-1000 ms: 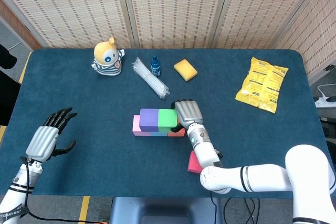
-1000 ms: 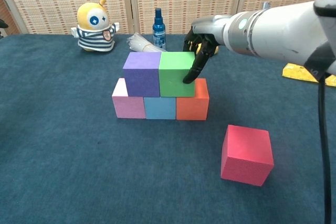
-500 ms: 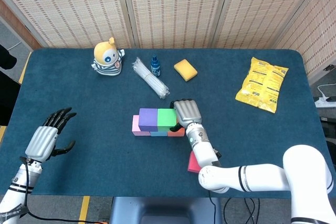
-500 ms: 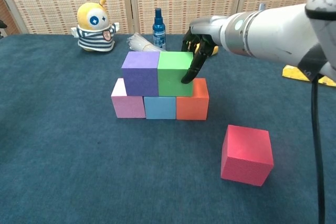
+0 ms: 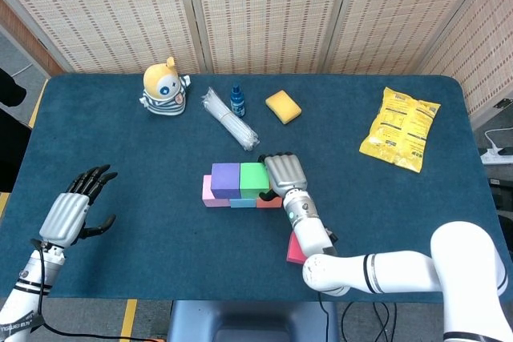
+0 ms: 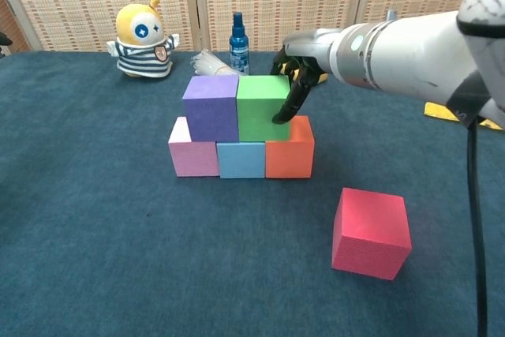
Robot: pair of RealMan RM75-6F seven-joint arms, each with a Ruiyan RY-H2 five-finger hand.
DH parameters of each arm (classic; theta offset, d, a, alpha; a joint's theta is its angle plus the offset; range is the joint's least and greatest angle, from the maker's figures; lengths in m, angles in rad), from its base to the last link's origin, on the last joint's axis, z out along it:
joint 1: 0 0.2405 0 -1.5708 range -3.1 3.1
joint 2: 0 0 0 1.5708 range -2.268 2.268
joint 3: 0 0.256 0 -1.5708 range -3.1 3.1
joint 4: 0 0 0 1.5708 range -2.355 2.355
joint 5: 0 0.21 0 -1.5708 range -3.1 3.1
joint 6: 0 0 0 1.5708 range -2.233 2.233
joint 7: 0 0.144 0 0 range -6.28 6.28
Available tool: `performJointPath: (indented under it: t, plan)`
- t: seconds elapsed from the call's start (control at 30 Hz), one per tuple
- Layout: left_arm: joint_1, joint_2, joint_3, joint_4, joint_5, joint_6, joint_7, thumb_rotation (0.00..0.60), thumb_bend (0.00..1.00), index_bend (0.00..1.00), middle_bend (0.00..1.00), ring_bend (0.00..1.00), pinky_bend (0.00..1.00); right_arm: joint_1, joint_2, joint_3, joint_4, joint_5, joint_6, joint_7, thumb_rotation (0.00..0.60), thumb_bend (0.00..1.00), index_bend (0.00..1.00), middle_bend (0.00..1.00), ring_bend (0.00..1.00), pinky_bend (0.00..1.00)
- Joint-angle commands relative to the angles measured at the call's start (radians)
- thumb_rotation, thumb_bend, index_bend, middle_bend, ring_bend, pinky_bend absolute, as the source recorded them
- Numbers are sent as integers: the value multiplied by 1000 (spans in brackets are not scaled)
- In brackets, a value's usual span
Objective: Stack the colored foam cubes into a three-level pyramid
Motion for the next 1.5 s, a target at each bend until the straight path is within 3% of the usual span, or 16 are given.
performJointPath:
  t: [0.03,0.3,0.5,1.13,1.37,1.5]
  plan:
    - [-1,0,0,1,1,-1,0,600,337,121,21,0,98,-2,3,-4,-5,-4,2,-3,600,307,320,431,337,320]
    - [-4,1,-1,-3,4,-4,4,600,339,120,16,0,97,-10,14,-12,-27,-12,-2,-4,600,307,111,375,288,275]
    - [-10,2,-1,-9,7,-12,17,600,339,115,15,0,97,-12,17,-14,-32,-15,0,-6,600,307,30,335,251,244]
    - [-13,2,-1,-16,5,-15,25,600,339,112,13,0,95,-13,17,-25,-37,-17,-6,-9,600,295,0,200,154,201]
    - [-14,3,0,-16,6,-15,25,600,339,111,13,0,95,-16,20,-26,-45,-19,-8,-7,600,259,0,112,90,166]
    - [-12,6,-1,-15,5,-12,23,600,340,109,13,0,95,-28,52,-21,-81,-25,-15,8,600,184,0,63,45,155]
